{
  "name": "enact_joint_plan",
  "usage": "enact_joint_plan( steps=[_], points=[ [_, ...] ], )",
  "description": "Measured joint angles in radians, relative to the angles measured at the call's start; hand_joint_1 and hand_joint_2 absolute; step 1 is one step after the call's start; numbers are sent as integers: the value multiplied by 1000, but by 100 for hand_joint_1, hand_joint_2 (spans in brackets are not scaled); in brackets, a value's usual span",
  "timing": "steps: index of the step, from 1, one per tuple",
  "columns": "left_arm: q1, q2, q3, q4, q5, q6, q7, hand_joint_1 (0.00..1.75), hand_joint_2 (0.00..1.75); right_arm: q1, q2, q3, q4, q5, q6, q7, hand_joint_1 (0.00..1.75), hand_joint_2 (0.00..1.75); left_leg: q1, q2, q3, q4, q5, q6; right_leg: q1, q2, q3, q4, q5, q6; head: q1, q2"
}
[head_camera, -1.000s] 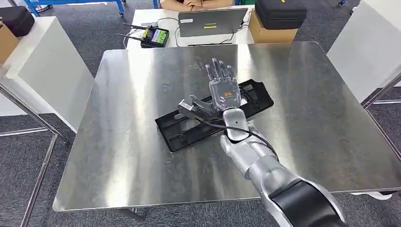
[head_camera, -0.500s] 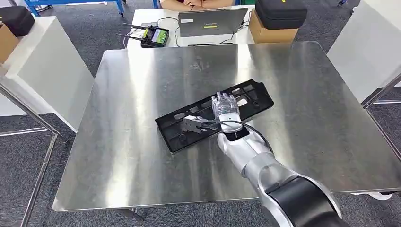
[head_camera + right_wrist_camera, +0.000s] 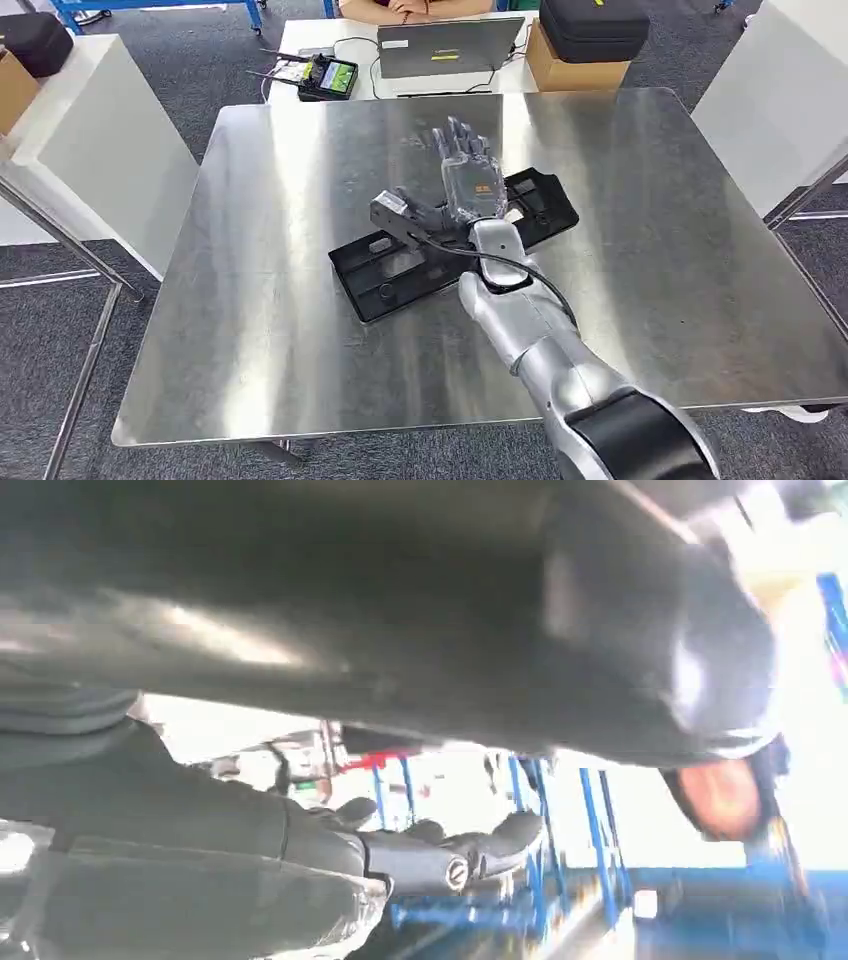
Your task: Take the parts from the cabinet and place them on the table.
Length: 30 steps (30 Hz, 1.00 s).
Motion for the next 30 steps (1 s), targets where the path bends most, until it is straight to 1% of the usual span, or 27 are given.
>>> enact_joint_plan(
  steps=[2, 3, 4, 5, 6, 7, 8, 9, 10, 11, 12, 13, 14, 16, 18, 20, 22, 25, 30],
  points=[
    [0, -1, 1, 0, 0, 3, 0, 0, 0, 18, -3, -3, -48, -27, -15, -23, 0, 0, 0, 0, 0, 0, 0, 0, 0, 0, 0, 0, 0, 0, 0, 0],
    [0, -2, 2, 0, 1, 4, 0, 0, 0, 35, -5, -9, -84, -75, -29, -61, 0, 0, 0, 0, 0, 0, 0, 0, 0, 0, 0, 0, 0, 0, 1, 0],
    [0, -2, 3, 0, 1, 6, 0, 0, 0, 57, -4, -16, -116, -145, -26, -122, 0, 0, 0, 0, 0, 0, 0, 0, 0, 0, 0, 0, 0, 0, 0, 0],
    [0, -3, 6, 0, 2, 9, 0, 0, 0, 89, 2, -32, -171, -267, -6, -232, 0, 0, 0, 0, 0, 0, 0, 0, 0, 0, 0, 0, 0, 0, 0, 0],
    [1, -3, 8, 0, 1, 13, -1, 0, 0, 136, 10, -57, -245, -457, 38, -384, 0, 0, 0, 0, 0, 0, 0, 0, 0, 0, 0, 0, 0, 0, 0, 0],
    [1, -3, 9, 0, 1, 15, -4, 0, 0, 180, 17, -74, -317, -667, 88, -492, 0, 0, 0, 0, 0, 0, -1, 0, 0, 0, 0, 0, 0, 0, 0, 0],
    [1, -4, 9, 0, 1, 15, -8, 0, 0, 216, 23, -78, -383, -904, 128, -559, 0, 0, 0, -1, 0, 0, -1, 1, 0, -1, 0, 0, -1, 1, 0, 0],
    [1, -4, 9, 0, 1, 17, -10, 0, 0, 250, 24, -78, -448, -1127, 155, -584, 0, 0, 0, -1, 0, 0, -1, 1, 0, -2, 0, 0, -1, 1, 0, 0],
    [2, -4, 10, 0, 1, 18, -14, 0, 0, 282, 23, -78, -513, -1319, 190, -594, 0, 0, 0, -1, 0, 0, -2, 1, 0, -2, 0, 0, -1, 0, 1, 0],
    [3, -3, 10, 0, 1, 19, -18, 0, 0, 325, 19, -77, -585, -1471, 228, -605, 0, 0, 0, -1, 0, 0, -2, 1, 0, -2, 0, 0, -1, 0, 1, 0],
    [5, -3, 10, 0, 1, 21, -20, 0, 0, 370, 13, -71, -654, -1572, 281, -613, 0, 0, 0, -1, 0, 0, -3, 0, 0, -1, 0, 0, -1, 0, 0, 0],
    [6, -1, 10, 0, 1, 21, -22, 0, 0, 410, 6, -60, -726, -1639, 337, -617, 0, 0, 0, -1, 0, 0, -4, 0, 0, 0, 0, 0, -1, 0, 0, 0],
    [5, 0, 10, -1, 1, 22, -23, 0, 0, 441, 1, -50, -781, -1677, 370, -621, 0, 0, 0, 0, 0, 0, -4, 0, 0, 1, 0, -1, -1, 0, 0, 0],
    [5, 3, 10, -2, 1, 24, -23, 0, 0, 484, -9, -37, -877, -1750, 418, -621, 0, 0, 0, -1, 0, 0, -4, 0, 0, 0, 0, -1, -1, 0, 0, 0],
    [7, 5, 10, -2, 4, 29, -23, 0, 0, 516, -19, -23, -952, -1866, 482, -619, 0, 0, 0, -1, 0, 0, -4, 0, 0, 0, 0, -1, -1, 0, 0, 0],
    [7, 5, 11, -2, 14, 36, -27, 0, 0, 544, -27, -8, -1018, -1932, 539, -615, 0, 0, 0, -1, 0, 0, -4, 0, 0, 1, 0, -1, -1, 0, 0, 0],
    [7, 5, 15, -2, 19, 40, -31, 0, 0, 566, -33, 6, -1070, -1964, 570, -611, 0, 0, 0, -1, 1, 0, -4, 0, 0, 1, 0, -1, -1, 0, 0, 0],
    [7, 5, 15, -2, 20, 42, -32, 0, 0, 591, -41, 22, -1123, -1976, 578, -606, 0, 0, 0, -1, 1, 0, -4, 0, 0, 1, 0, -1, -1, 0, 0, 0],
    [7, 5, 15, -2, 20, 42, -34, 0, 0, 604, -50, 31, -1160, -1992, 591, -605, 0, 0, 0, -1, 1, 0, -4, 0, 0, 0, 0, -1, -1, 0, 0, 0]
  ],
)
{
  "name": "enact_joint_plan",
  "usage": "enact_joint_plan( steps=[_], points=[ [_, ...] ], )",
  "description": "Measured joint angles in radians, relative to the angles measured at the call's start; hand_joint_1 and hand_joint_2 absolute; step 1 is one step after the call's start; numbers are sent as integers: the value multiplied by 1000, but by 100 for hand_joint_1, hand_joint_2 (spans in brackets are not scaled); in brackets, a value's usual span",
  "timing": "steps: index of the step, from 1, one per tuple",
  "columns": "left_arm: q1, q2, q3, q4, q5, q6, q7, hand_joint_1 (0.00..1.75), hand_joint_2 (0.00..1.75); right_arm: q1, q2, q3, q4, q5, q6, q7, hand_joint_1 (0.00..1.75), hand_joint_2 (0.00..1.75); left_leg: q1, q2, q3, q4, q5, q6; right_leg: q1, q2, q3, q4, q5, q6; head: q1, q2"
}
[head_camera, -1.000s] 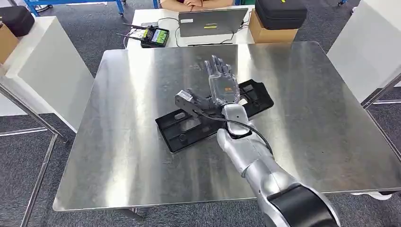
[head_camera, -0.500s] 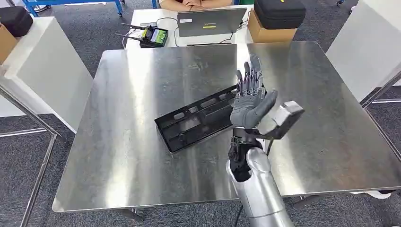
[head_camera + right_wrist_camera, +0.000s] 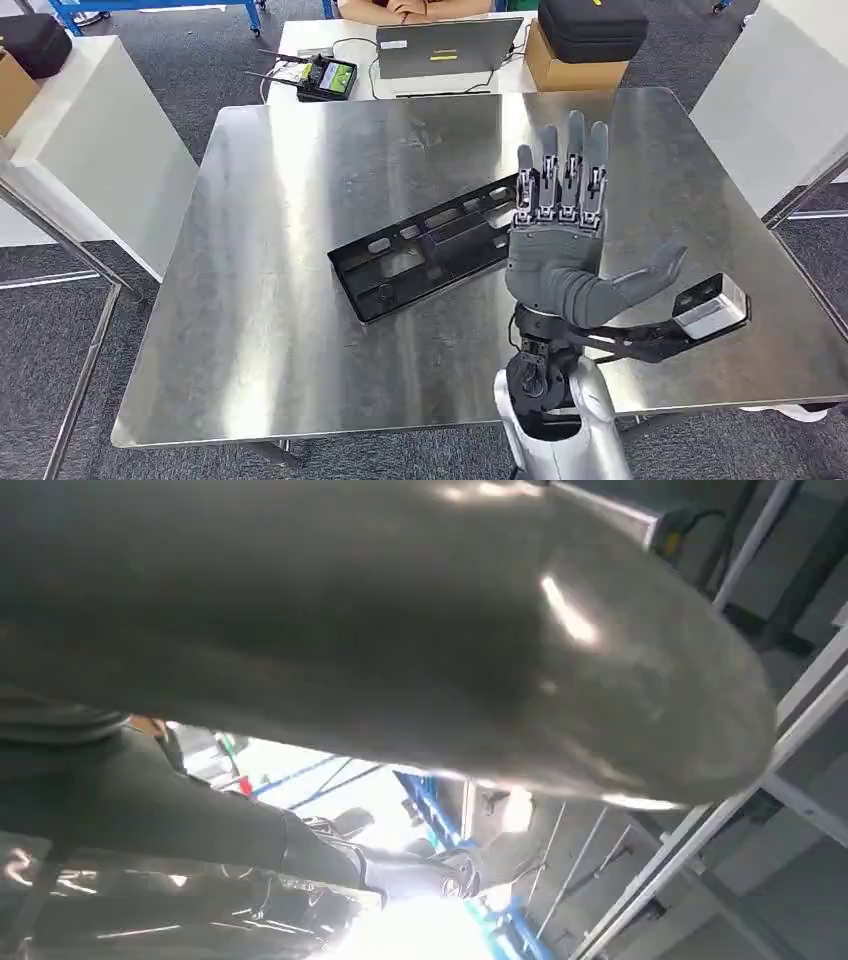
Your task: Take the parts from the cabinet and place them on the table.
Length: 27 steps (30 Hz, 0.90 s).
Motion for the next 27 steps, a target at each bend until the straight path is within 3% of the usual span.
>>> enact_joint_plan(
  steps=[3, 6, 11, 17, 20, 21, 22, 23, 25, 26, 27],
  points=[
    [0, 0, 1, 0, 10, 8, -5, 0, 0, 10, -4, 3, -12, -38, 47, 1, 0, 0, 0, 0, 0, 0, 0, 0, 0, 0, 0, 0, 0, 0, 0, 0],
    [0, -2, 12, 0, 39, 35, -10, 0, 0, 65, -11, 19, -43, -85, 142, -10, 0, 0, 0, 0, 0, 0, 0, 0, 0, 0, 0, 0, 0, 0, 0, 0],
    [1, -12, 41, -1, 74, 68, -10, 0, 0, 147, -27, 26, -64, -100, 193, -35, 0, 0, -2, 0, 1, 1, -4, 3, -4, 0, 2, -2, 0, 0, 0, 0],
    [4, -32, 77, -7, 101, 116, -6, 0, 0, 191, -51, 9, -42, -131, 195, -39, 0, 0, -8, 0, 3, 6, -11, 16, -10, 0, 8, -2, -3, 5, -1, 0],
    [6, -39, 86, -8, 107, 119, -8, 0, 0, 203, -50, -17, -31, -106, 153, -30, 0, 0, -11, 0, 6, 11, -6, 26, -12, 0, 16, -7, 1, 15, 0, 0],
    [6, -41, 88, -8, 107, 117, -11, 0, 0, 206, -46, -31, -30, -105, 142, -26, 0, 0, -6, 1, 14, -4, 5, 35, -5, -1, 16, -8, 1, 20, -1, 0],
    [5, -44, 91, -8, 107, 115, -14, 0, 0, 209, -45, -47, -28, -105, 135, -22, 0, 0, 1, 6, 19, -17, 13, 38, -5, -2, 12, 5, -14, 18, 1, 0],
    [6, -47, 92, -8, 107, 112, -16, 0, 0, 210, -43, -60, -27, -105, 131, -20, 0, 0, 1, 6, 20, -21, 15, 43, -4, -2, 0, 38, -45, 10, 2, 0],
    [6, -48, 95, -8, 107, 108, -16, 0, 0, 216, -44, -82, -22, -105, 126, -17, 0, 0, 1, 8, 15, -20, 18, 45, -4, -3, -61, 197, -133, -6, 3, 0],
    [6, -48, 96, -8, 107, 108, -16, 0, 0, 221, -44, -89, -20, -105, 123, -17, 0, 0, 1, 9, 11, -20, 20, 45, -4, -3, -85, 264, -159, -6, 4, 0],
    [7, -48, 97, -8, 107, 106, -18, 0, 0, 224, -44, -95, -17, -105, 118, -16, 0, 0, 1, 9, 7, -19, 24, 44, -4, -3, -89, 293, -165, 1, 5, 0]
  ],
)
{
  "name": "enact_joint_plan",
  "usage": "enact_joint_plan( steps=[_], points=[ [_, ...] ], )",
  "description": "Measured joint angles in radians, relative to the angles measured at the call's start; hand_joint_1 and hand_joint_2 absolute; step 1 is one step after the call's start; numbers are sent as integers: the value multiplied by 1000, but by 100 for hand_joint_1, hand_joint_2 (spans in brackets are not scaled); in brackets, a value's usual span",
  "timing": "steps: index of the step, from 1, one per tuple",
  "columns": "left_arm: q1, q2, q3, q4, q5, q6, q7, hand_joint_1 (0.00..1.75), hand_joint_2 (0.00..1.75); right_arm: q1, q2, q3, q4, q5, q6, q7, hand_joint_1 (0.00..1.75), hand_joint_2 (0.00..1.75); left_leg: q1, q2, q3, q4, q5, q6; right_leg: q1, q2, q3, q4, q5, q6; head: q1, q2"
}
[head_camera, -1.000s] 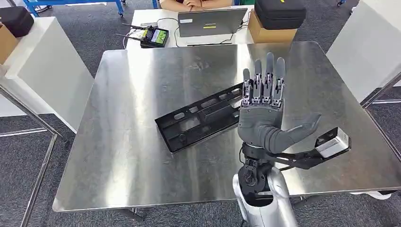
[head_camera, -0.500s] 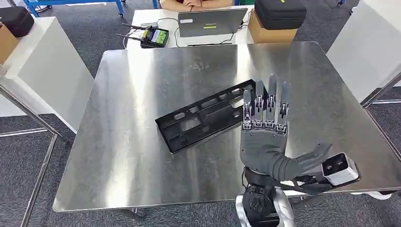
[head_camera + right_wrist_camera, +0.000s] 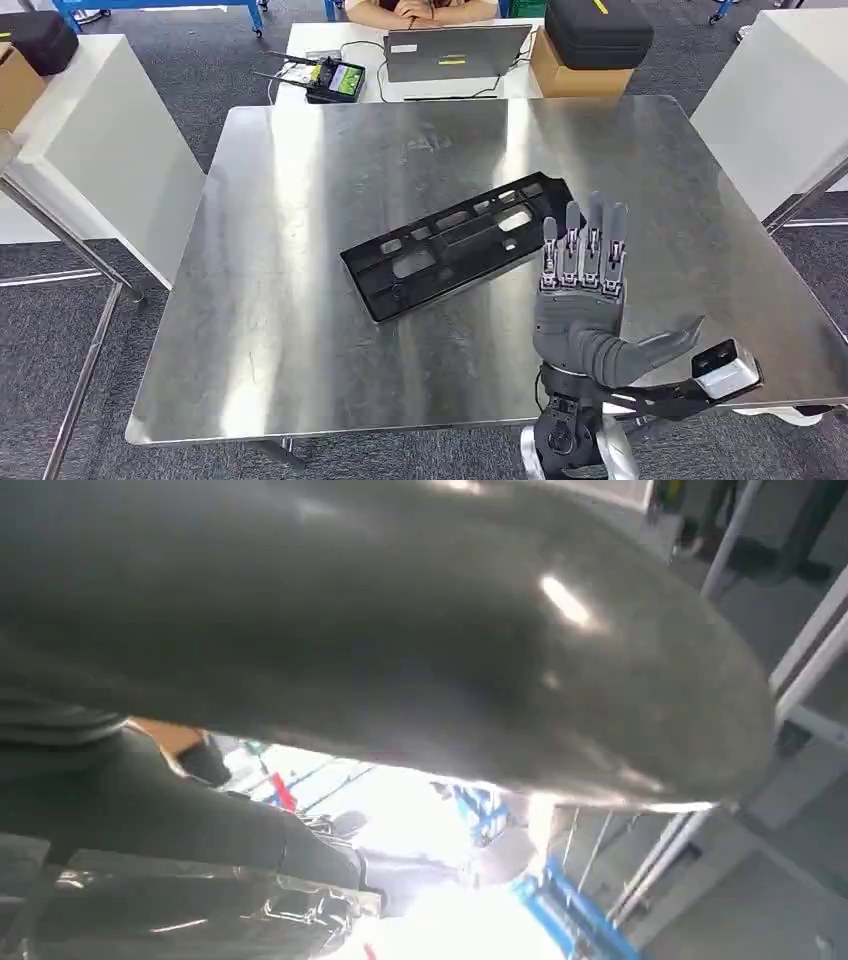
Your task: Take the parts from the cabinet and place them on the table.
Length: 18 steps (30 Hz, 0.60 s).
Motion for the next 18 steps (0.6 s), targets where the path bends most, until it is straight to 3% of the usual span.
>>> enact_joint_plan(
  steps=[1, 2, 4, 5, 6, 9, 10, 11, 13, 14, 15, 16, 18],
  points=[
    [0, 0, 1, 0, 0, -6, -3, 0, 0, 3, 0, -6, 2, 2, -3, 0, 0, 0, 1, 0, -4, 0, 3, -3, -2, 0, 21, -22, 11, 8, -1, 0],
    [1, 0, 1, 0, -2, -10, -6, 0, 0, 5, 1, -12, 3, 4, -9, 2, 0, 0, 2, 0, -9, 1, 7, -7, -4, -1, 64, -85, 32, 18, 0, 0],
    [2, -1, 1, 0, -10, -31, -16, 0, 0, 9, 2, -25, 3, 10, -25, 4, 0, 0, 5, -1, -16, 5, 15, -19, -10, -5, 197, -290, 75, 35, 1, 0],
    [3, 0, 0, -2, -14, -42, -21, 0, 0, 12, 2, -34, 3, 14, -34, 5, 0, 0, 2, -2, -19, 8, 17, -24, -5, -3, 220, -314, 80, 25, -2, 0],
    [3, 0, 0, -3, -22, -52, -26, 0, 0, 22, 3, -43, 0, 18, -42, 7, 0, 0, 3, -2, -18, 10, 21, -31, 4, 2, 210, -304, 95, 21, -4, 0],
    [6, 5, -4, -7, -39, -80, -31, 0, 0, 54, 3, -76, -3, 26, -64, 10, 0, 0, 7, -6, -33, 29, 27, -43, -7, 1, 191, -297, 92, 6, 0, 0],
    [7, 6, -6, -7, -43, -84, -31, 0, 0, 61, 3, -85, -4, 27, -71, 10, 0, 0, 13, -4, -41, 40, 14, -50, -9, -2, 182, -294, 97, -2, -2, 0],
    [9, 6, -7, -7, -43, -86, -32, 0, 0, 69, 3, -90, -5, 27, -73, 13, 0, 0, 16, 0, -51, 67, -29, -54, -6, -3, 177, -292, 104, -12, -3, 0],
    [9, 8, -8, -8, -43, -90, -32, 0, 0, 79, 6, -103, -10, 29, -74, 13, 0, 0, 18, 3, -79, 173, -128, -62, 0, -6, 166, -288, 114, -27, -3, 0],
    [9, 9, -9, -8, -45, -91, -31, 0, 0, 84, 8, -109, -11, 31, -78, 13, 0, 0, 18, 3, -91, 234, -164, -65, 5, -9, 150, -285, 119, -31, -3, 0],
    [9, 9, -11, -8, -50, -91, -31, 0, 0, 91, 11, -113, -11, 31, -83, 13, 0, 0, 19, 3, -89, 267, -173, -65, 8, -10, 141, -279, 126, -32, -3, 0],
    [9, 9, -16, -8, -54, -91, -27, 0, 0, 98, 13, -118, -11, 32, -87, 13, 0, 0, 19, 3, -66, 257, -162, -64, 10, -10, 126, -271, 131, -32, -3, 0],
    [9, 9, -24, -8, -59, -91, -24, 0, 0, 109, 20, -132, -15, 32, -92, 14, 0, 0, 20, 3, 39, 132, -110, -60, 10, -10, 98, -253, 137, -29, -3, 0]
  ],
)
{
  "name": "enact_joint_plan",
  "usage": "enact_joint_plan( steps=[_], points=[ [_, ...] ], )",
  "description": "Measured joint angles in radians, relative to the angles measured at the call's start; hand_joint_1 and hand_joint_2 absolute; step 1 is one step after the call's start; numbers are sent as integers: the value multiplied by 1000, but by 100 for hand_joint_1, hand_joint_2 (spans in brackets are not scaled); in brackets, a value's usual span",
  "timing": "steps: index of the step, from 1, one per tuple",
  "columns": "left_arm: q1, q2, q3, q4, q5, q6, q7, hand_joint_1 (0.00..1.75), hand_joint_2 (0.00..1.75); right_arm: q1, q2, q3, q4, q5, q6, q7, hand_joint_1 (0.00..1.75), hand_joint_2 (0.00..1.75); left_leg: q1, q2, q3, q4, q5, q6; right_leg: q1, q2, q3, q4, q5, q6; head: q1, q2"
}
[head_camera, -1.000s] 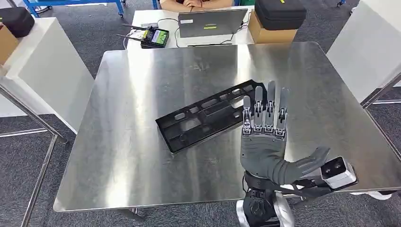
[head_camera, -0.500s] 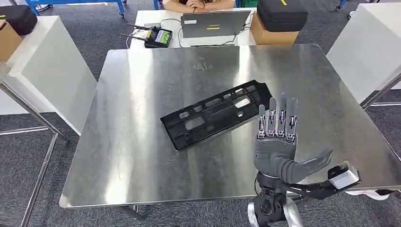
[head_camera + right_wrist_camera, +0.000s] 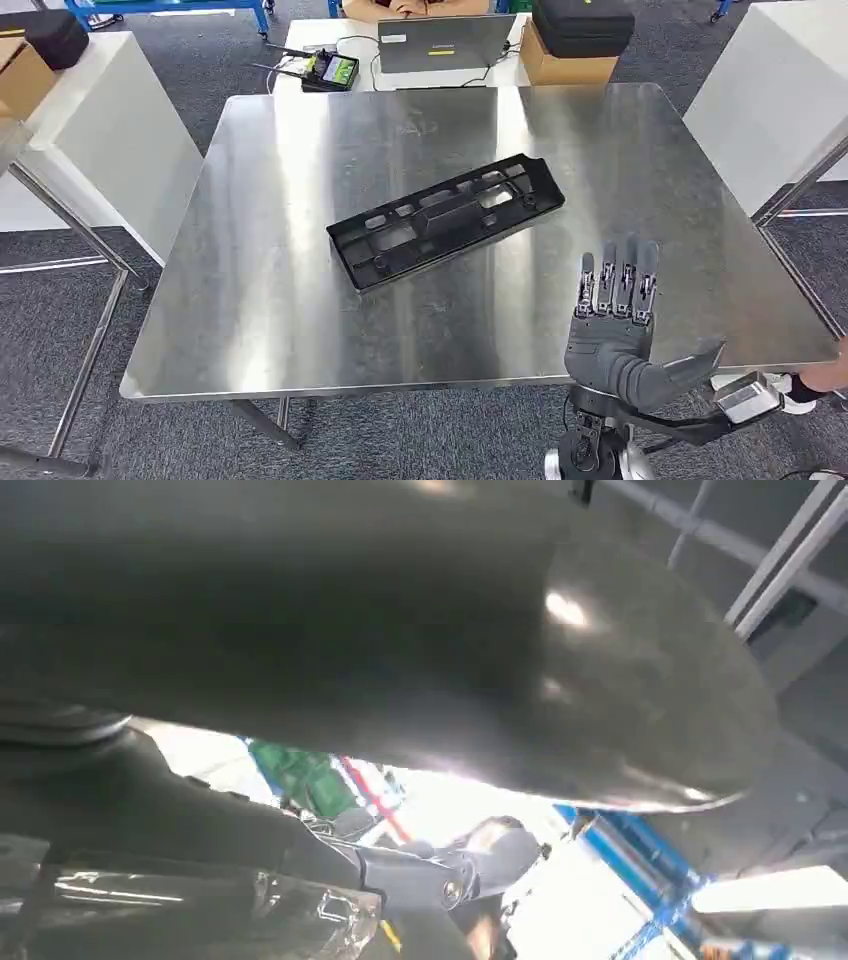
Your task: Take the parts from the cabinet and place them on the table.
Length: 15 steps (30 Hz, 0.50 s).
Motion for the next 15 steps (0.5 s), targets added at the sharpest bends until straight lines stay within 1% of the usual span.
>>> enact_joint_plan(
  steps=[1, 2, 3, 4, 6, 7, 8, 9, 10, 11, 12, 13, 14, 15],
  points=[
    [-3, 0, -2, 0, -3, -2, 1, 0, 0, 4, 3, -6, -2, 0, -1, 2, 0, 0, 0, 0, 32, -66, -24, 1, -2, -1, -10, 4, 4, 4, 0, 0],
    [-4, -1, -3, 0, -4, -5, 0, 0, 0, 7, 6, -12, -4, -1, -1, 4, 0, 0, -5, -3, 29, -61, -27, 2, -2, -1, -3, -5, 14, 12, 3, 0],
    [-3, 0, -6, 0, -5, -9, 0, 0, 0, 10, 9, -17, -8, -1, -1, 4, 0, 0, -16, -2, 33, -61, 1, 13, -2, 0, -4, -5, 17, 17, -8, 0],
    [-4, 0, -6, 0, -6, -11, 0, 0, 0, 10, 10, -22, -9, -2, -1, 5, 0, 0, -18, -1, 31, -66, -3, 19, -1, 0, -1, -5, 19, 21, -6, 0],
    [-5, 3, -8, -1, -12, -13, -1, 0, 0, 17, 11, -34, -14, -3, -2, 5, 0, 0, -24, -1, 26, -70, 7, 33, -2, 0, -3, -12, 30, 37, -7, 0],
    [-5, 3, -8, -1, -13, -14, -1, 0, 0, 21, 11, -37, -16, -3, -2, 5, 0, 0, -16, 4, 13, -85, 25, 47, 2, 0, -11, -3, 30, 42, -6, 0],
    [-6, 3, -9, -1, -13, -15, -1, 0, 0, 24, 11, -41, -18, -3, -2, 5, 0, 0, -19, 10, 7, -90, 37, 54, 0, 1, -26, 19, -6, 35, -8, 0],
    [-7, 3, -10, -1, -14, -15, -2, 0, 0, 26, 11, -46, -18, -3, -1, 5, 0, 0, -20, 10, -8, -90, 50, 63, 0, 2, -44, 71, -64, 21, 2, 0],
    [-7, 4, -13, -2, -14, -16, -2, 0, 0, 26, 11, -50, -19, -3, -2, 5, 0, 0, -24, 10, -24, -90, 59, 65, 1, 2, -59, 134, -116, 11, 4, 0],
    [-6, 5, -16, -2, -14, -16, -2, 0, 0, 27, 11, -54, -19, -4, -2, 5, 0, 0, -26, 11, -42, -88, 73, 67, 0, 2, -72, 203, -161, 5, 5, 0],
    [-6, 5, -16, -2, -14, -16, -2, 0, 0, 29, 10, -56, -19, -3, -1, 5, 0, 0, -29, 12, -59, -88, 84, 68, 1, 2, -75, 252, -182, 7, 6, 0],
    [-6, 5, -17, -2, -14, -16, -1, 0, 0, 32, 10, -58, -18, -3, -2, 5, 0, 0, -31, 12, -70, -87, 97, 68, 1, 2, -62, 269, -177, 14, 5, 0],
    [-6, 5, -17, -2, -14, -16, -2, 0, 0, 33, 11, -58, -18, -4, -2, 5, 0, 0, -33, 13, -89, -87, 111, 68, 2, 2, -30, 248, -154, 25, 5, 0],
    [-6, 5, -18, -2, -14, -16, -2, 0, 0, 33, 11, -59, -19, -4, -1, 5, 0, 0, -34, 12, -106, -86, 125, 66, 5, 2, 22, 190, -121, 36, 5, 0]
  ],
)
